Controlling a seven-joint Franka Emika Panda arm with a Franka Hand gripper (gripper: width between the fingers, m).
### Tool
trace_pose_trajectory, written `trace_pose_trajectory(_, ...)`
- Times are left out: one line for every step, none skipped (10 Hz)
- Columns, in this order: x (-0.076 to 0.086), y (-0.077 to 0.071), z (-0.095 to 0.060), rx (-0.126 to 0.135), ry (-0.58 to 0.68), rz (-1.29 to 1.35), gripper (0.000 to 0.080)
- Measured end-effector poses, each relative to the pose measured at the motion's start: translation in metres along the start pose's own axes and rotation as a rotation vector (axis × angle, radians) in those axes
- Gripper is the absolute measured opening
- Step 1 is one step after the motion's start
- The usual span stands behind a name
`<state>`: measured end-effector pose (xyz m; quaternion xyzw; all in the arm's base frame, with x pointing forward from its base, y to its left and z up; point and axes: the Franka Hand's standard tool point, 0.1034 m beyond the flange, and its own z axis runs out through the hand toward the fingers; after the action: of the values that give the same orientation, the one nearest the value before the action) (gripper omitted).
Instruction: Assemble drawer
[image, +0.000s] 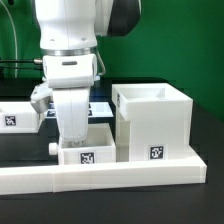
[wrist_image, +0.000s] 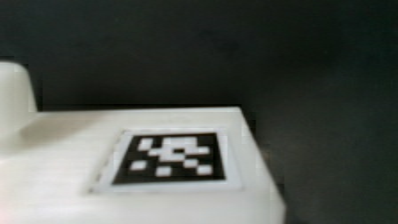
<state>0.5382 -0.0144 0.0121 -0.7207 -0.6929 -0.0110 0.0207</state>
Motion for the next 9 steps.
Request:
trace_pose_trajectory(0.0047, -0.0007, 0.0014, 0.003, -0.005, -0.009, 0.0042)
trace_pose_trajectory(0.0065, -0.0021, 0.0020, 0.022, -0.005, -0.013, 0.0042)
trace_pose_trajectory(0.0075, -0.0017, 0.0023, 0.021, -0.005, -0.015, 0.0042)
trace_pose_trajectory(0.0081, -0.0011, 0.0019, 0.020, -0.004, -0.016, 0.0042)
trace_pose_trajectory(0.0088, 0.0006, 0.0009, 0.018, -0.004, -0.014, 0.0042)
trace_pose_trajectory(0.0087, 0.0006, 0.0005, 0.025, -0.004, -0.014, 0.0042)
trace_pose_trajectory(0.0077, -0.0017, 0.0005, 0.048, -0.005, -0.012, 0.0042)
trace_pose_trajectory(0.0073, -0.0008, 0.0002, 0.044, -0.005, -0.011, 0.0042)
trace_pose_trajectory(0.0075, -0.0012, 0.0011, 0.045, -0.005, -0.012, 0.0042)
